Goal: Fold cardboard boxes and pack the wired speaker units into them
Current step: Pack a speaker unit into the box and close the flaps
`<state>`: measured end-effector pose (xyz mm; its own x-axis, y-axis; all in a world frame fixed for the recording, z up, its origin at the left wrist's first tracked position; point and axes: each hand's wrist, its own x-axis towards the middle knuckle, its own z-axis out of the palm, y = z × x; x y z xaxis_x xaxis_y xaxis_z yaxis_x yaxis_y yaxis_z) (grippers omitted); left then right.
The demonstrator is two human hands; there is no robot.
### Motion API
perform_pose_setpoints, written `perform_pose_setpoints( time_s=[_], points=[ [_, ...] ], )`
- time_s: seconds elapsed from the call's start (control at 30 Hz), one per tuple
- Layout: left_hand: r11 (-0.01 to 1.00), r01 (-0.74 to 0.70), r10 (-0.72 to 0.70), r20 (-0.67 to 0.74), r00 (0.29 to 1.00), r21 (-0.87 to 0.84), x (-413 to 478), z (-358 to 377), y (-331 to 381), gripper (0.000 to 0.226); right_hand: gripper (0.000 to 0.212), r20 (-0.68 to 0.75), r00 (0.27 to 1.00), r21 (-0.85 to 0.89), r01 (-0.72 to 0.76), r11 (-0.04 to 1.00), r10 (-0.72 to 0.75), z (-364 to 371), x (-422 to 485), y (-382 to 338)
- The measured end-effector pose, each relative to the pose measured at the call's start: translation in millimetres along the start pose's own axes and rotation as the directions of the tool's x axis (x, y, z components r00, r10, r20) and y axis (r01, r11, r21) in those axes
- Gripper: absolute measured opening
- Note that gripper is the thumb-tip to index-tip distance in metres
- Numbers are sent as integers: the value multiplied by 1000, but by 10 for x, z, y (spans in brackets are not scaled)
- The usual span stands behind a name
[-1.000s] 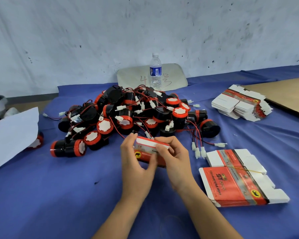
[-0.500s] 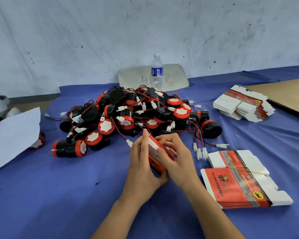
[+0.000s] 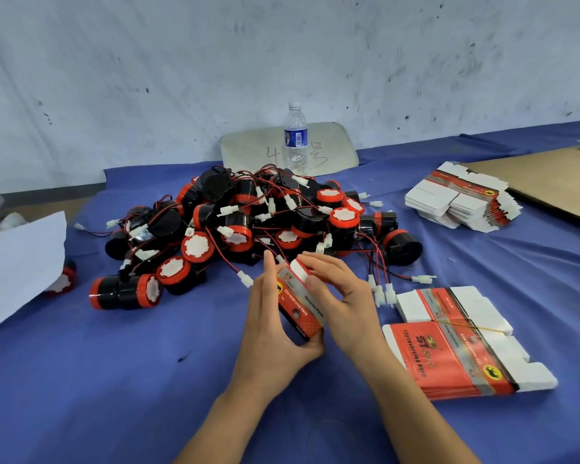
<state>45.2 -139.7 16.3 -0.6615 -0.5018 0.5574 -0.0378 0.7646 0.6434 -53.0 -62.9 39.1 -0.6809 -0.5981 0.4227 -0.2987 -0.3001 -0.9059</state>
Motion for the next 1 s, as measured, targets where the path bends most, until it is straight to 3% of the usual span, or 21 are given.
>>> perform_pose_setpoints(
  time_s=[0.13,0.27,0.63,0.77,1.0],
  points=[
    [1000,5,-6,47,999,12,5,-16,26,120,32,33,996,53,-86,995,84,-6,2,-9],
    [1000,-17,17,93,995,2,27,-13,35,119,43,-26,998,15,-64,998,64,-14,21,-10],
    [999,-31,32,115,993,-17,9,3,7,120,28,-31,993,112,-109,988,113,-20,21,-8],
    [1000,-23,24,67,997,-10,16,-7,18,119,26,119,973,221,-219,950,197,9,-5,-8],
    [999,-42,42,-9,999,-6,0,-66,-21,114,41,291,931,159,-272,949,218,10,-15,-61]
  ],
)
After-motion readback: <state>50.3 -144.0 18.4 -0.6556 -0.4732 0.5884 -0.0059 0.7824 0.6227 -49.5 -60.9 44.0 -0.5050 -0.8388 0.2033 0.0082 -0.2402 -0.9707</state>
